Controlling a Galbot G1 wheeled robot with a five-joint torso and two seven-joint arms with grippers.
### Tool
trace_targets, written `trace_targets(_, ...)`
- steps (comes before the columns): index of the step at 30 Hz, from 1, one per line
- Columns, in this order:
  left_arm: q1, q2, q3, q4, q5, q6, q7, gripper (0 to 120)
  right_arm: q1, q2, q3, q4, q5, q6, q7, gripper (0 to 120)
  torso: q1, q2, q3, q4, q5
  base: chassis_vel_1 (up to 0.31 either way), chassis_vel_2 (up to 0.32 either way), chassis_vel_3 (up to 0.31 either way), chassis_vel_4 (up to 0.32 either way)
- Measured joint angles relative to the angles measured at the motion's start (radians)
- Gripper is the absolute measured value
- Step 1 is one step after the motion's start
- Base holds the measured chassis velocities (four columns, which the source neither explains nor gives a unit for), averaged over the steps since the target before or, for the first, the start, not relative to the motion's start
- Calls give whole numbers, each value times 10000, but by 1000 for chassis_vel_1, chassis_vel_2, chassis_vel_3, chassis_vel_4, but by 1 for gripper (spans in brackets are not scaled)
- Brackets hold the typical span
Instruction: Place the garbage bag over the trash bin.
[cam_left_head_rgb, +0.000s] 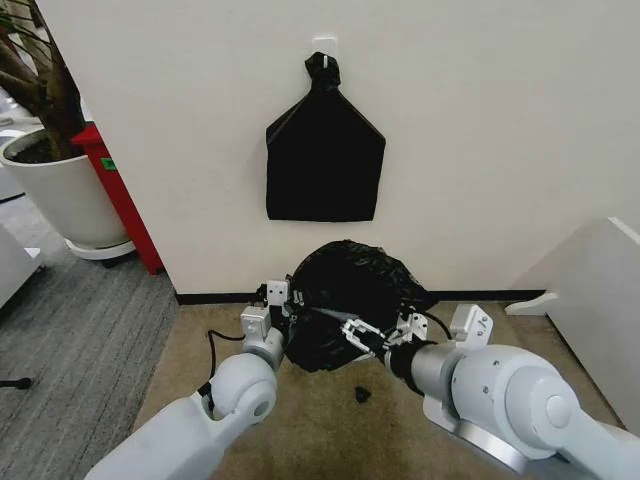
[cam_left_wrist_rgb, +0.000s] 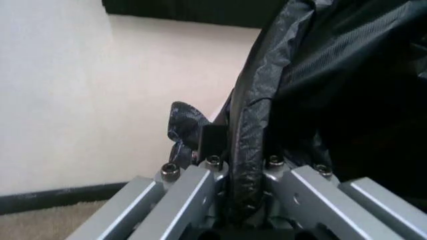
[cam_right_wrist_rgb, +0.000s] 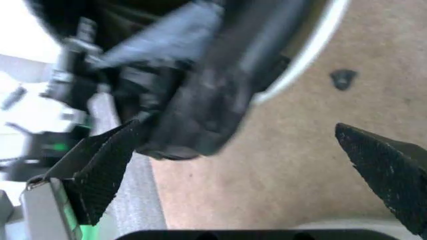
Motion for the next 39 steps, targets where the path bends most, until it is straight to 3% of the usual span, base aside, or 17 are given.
trace_targets(23, -39, 217, -5, 9, 281, -271, 454, 1, 523, 292, -240, -721, -46, -60, 186, 100, 0, 0, 1, 2, 0, 0, 0, 0, 0)
trace_targets(39, -347, -60, -236, 167, 35, -371, 408, 1, -519, -58, -59, -563, -199, -422, 377, 100, 0, 0, 0, 2, -1, 0, 0, 0, 0)
